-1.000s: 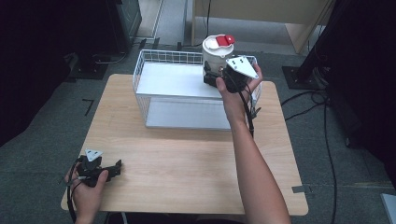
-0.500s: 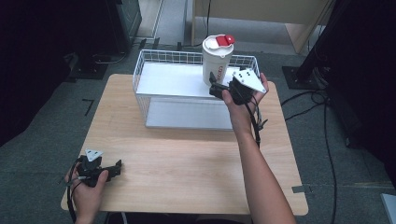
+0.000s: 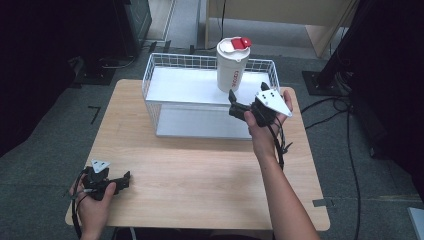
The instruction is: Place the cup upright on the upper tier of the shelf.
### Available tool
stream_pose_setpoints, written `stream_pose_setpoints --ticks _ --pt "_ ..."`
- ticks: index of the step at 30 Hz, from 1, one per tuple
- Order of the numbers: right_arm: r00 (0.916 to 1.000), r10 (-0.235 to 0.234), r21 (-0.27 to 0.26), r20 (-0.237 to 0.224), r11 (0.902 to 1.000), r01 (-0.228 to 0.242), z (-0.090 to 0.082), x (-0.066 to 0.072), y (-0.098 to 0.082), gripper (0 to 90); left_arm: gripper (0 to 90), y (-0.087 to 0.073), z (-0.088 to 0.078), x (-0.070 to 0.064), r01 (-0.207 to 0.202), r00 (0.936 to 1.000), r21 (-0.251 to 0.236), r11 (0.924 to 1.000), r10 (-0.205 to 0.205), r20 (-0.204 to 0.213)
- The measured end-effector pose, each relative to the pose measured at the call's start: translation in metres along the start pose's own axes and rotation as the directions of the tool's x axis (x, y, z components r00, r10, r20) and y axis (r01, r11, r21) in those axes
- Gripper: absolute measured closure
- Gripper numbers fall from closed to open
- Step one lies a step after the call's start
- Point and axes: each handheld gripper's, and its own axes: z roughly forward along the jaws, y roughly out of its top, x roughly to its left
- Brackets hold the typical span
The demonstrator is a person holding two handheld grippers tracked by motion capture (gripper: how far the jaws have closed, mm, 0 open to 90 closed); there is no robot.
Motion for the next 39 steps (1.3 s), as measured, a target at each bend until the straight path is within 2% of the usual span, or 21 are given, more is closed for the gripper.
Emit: stream_pose_setpoints --ticks 13,28,39 --pt "0.9992 -0.004 0.034 0.040 0.9994 0.003 -0.032 -0.016 -0.024 0.0 0.0 0.000 0.000 0.000 -0.001 1.0000 0.003 1.0000 0.001 0.001" --pt "0.9990 -0.020 0.070 0.039 0.9974 0.017 -0.058 -0.018 -0.054 0.0 0.0 0.000 0.000 0.000 -0.001 1.0000 0.001 1.0000 0.001 0.000" --pt "0.9976 0.014 0.117 0.067 0.9929 -0.022 -0.081 -0.031 -0.081 0.0 0.0 0.000 0.000 0.000 -0.001 1.0000 0.003 1.0000 0.001 0.001"
